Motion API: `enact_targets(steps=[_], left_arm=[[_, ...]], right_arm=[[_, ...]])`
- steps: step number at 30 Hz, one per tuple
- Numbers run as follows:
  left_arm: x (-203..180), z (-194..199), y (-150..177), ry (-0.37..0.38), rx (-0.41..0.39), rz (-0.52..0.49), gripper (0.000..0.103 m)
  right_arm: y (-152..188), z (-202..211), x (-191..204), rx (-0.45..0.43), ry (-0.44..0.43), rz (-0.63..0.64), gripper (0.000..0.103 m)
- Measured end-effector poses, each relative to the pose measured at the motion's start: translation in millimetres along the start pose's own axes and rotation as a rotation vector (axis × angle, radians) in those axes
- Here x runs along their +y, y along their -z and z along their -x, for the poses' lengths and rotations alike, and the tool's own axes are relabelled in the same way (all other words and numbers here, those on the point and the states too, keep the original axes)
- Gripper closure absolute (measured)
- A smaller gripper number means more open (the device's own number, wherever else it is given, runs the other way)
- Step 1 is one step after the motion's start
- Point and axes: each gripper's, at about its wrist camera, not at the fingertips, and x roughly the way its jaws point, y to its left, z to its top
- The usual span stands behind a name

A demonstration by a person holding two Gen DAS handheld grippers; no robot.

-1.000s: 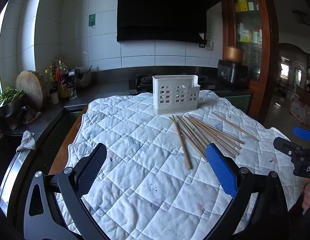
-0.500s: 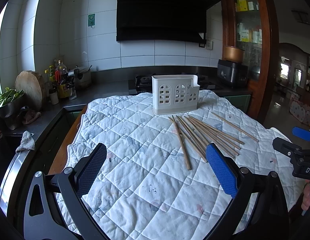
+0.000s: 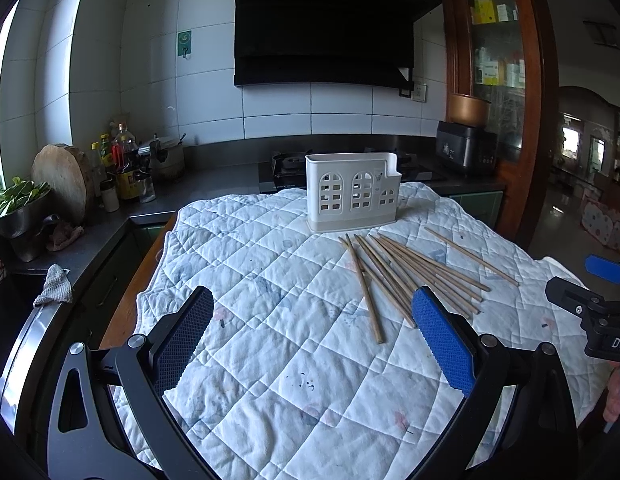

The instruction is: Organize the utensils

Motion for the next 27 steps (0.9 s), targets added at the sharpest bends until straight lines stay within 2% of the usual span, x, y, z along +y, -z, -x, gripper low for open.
enact_targets(steps=[27], left_arm=[[1.8,-0.3,-2.9,-0.008,-0.004,-0.001,0.005]], right_arm=[[-2.8,-2.9,3.3,-0.004,0.001,0.006,0.006]])
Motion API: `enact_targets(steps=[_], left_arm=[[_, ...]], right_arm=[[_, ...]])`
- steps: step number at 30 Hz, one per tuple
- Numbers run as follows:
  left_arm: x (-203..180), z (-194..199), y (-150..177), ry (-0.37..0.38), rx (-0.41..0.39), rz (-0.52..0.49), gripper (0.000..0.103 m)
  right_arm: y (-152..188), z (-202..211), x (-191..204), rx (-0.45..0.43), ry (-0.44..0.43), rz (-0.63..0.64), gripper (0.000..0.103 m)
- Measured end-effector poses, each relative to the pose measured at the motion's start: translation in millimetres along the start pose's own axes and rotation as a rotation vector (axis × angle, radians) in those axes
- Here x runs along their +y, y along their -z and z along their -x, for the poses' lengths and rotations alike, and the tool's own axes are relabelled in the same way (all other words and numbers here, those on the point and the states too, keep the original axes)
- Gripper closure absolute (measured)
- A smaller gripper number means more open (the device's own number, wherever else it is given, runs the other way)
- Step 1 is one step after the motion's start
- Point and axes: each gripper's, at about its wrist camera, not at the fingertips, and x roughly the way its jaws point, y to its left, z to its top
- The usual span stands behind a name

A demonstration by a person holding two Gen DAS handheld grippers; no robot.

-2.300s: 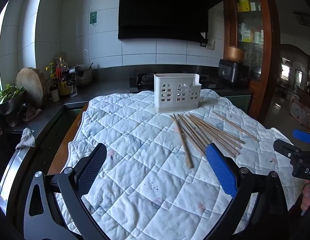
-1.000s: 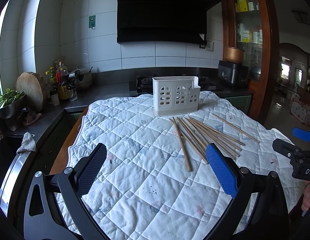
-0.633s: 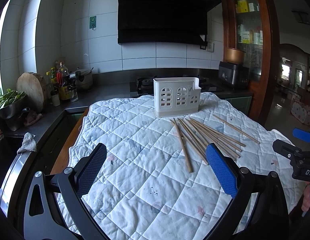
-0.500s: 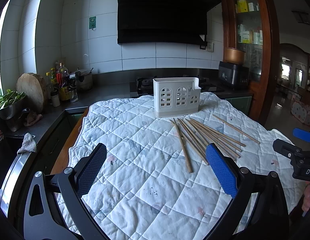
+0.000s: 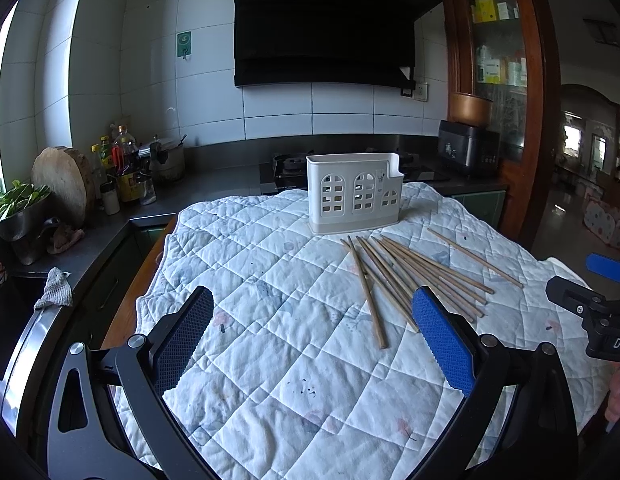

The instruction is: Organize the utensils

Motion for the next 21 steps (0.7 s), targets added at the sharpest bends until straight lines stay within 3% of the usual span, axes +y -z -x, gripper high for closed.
enact_targets(steps=[21], left_arm=[[0,-29,-11,0.017,0.002,0.051,0.005]], right_arm=[[-15,-23,-6,-0.003,-0.026,0.02,0.006]])
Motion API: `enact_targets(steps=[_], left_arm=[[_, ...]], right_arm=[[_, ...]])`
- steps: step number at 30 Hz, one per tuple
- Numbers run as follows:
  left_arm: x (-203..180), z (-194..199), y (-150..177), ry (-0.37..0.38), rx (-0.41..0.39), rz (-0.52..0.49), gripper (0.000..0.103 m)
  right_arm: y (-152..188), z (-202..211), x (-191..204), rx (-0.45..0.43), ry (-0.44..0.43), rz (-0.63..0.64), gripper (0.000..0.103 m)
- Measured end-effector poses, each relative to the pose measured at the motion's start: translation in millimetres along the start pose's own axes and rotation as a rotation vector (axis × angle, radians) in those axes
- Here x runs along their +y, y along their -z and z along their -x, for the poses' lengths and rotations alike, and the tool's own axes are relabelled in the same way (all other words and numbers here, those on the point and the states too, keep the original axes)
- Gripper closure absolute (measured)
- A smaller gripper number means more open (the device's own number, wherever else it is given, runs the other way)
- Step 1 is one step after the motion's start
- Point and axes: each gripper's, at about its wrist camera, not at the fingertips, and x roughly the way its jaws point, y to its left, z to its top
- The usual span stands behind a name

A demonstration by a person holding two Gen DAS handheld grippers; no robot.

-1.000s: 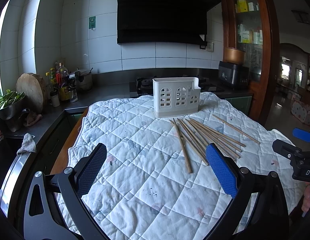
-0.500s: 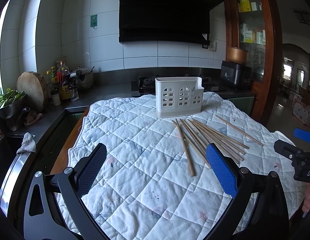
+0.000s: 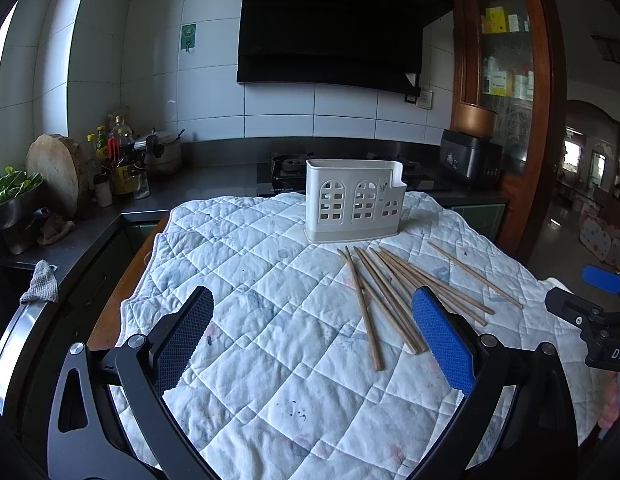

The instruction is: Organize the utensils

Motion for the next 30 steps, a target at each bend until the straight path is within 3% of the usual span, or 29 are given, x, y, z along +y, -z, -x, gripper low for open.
enact_targets(steps=[9,21,22,24,25,30], left_arm=[[1,-25,4,-0.01,0.054,0.012,0.006],[-20,-70,14,0.012,0.168,-0.023,0.007],[-22,-73,15,0.018,0.178,-0.023,0.008],[-24,-81,17,0.018,0.205,-0.017,0.023],[-25,-86,18,0.02,0.223,-0.008,0.023],[-26,-101,23,0.031,0.255,-0.003,0.023]], right_arm=[[-1,-19,-16,0.007,-0.006,0.041,0.006],[-1,-65,-67,0.097,-0.014,0.066,0.008],[-1,-70,-72,0.108,-0.017,0.065,0.009],[-2,-81,-82,0.131,-0.025,0.059,0.018],[-2,-86,-87,0.144,-0.031,0.057,0.025],[-5,-113,-104,0.192,-0.045,0.066,0.029]])
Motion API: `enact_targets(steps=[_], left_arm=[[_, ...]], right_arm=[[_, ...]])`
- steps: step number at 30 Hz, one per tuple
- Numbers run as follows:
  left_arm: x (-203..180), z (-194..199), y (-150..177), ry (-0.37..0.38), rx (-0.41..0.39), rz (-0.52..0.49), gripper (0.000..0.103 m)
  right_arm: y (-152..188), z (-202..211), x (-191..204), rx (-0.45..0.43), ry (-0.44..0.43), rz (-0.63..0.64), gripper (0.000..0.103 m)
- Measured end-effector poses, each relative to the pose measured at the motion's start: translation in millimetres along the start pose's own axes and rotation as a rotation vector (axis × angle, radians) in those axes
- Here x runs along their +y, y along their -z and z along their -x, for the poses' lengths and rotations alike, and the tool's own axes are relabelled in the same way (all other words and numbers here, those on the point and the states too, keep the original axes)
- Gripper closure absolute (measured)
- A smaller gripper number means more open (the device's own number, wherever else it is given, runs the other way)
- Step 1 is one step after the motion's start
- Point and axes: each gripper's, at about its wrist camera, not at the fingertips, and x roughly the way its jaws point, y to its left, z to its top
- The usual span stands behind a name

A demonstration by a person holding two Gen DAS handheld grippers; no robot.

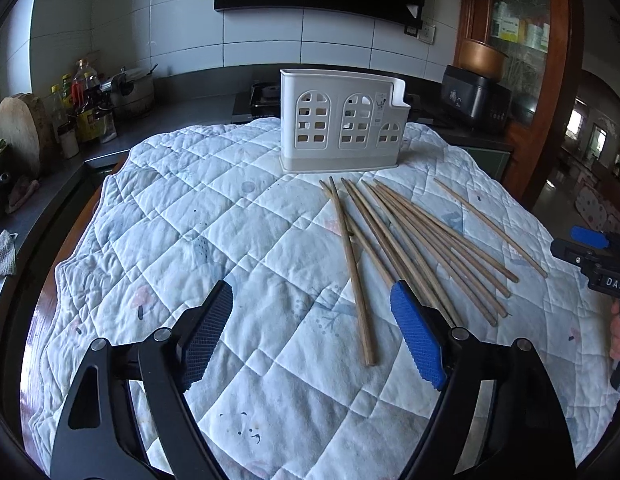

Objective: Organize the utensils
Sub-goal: 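Close the left gripper on one wooden chopstick while the right gripper grasps another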

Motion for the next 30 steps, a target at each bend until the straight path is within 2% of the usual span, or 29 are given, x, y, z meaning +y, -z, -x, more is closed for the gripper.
enact_targets(steps=[6,9,12,14,17,25,28,30], left_arm=[[-4,-18,-1,0.051,0.06,0.007,0.023],[-6,-28,3,0.064,0.092,0.008,0.023],[-8,-36,4,0.083,0.114,0.009,0.035],[-10,-41,5,0.093,0.13,0.01,0.043],[-10,-48,5,0.108,0.147,0.023,0.053],[-18,-64,4,0.119,0.179,0.016,0.078],[-18,-71,3,0.132,0.196,0.029,0.084],[-19,-73,3,0.131,0.202,0.029,0.085]], right_arm=[[-5,-29,-13,0.06,-0.028,0.018,0.043],[-3,-39,-18,0.081,-0.04,0.023,0.054],[1,-51,-22,0.116,-0.051,0.016,0.063],[3,-57,-24,0.138,-0.056,0.017,0.073],[6,-63,-26,0.154,-0.054,0.018,0.079],[7,-67,-26,0.167,-0.042,0.032,0.093],[7,-68,-24,0.169,-0.03,0.048,0.094],[7,-70,-23,0.173,-0.026,0.054,0.094]])
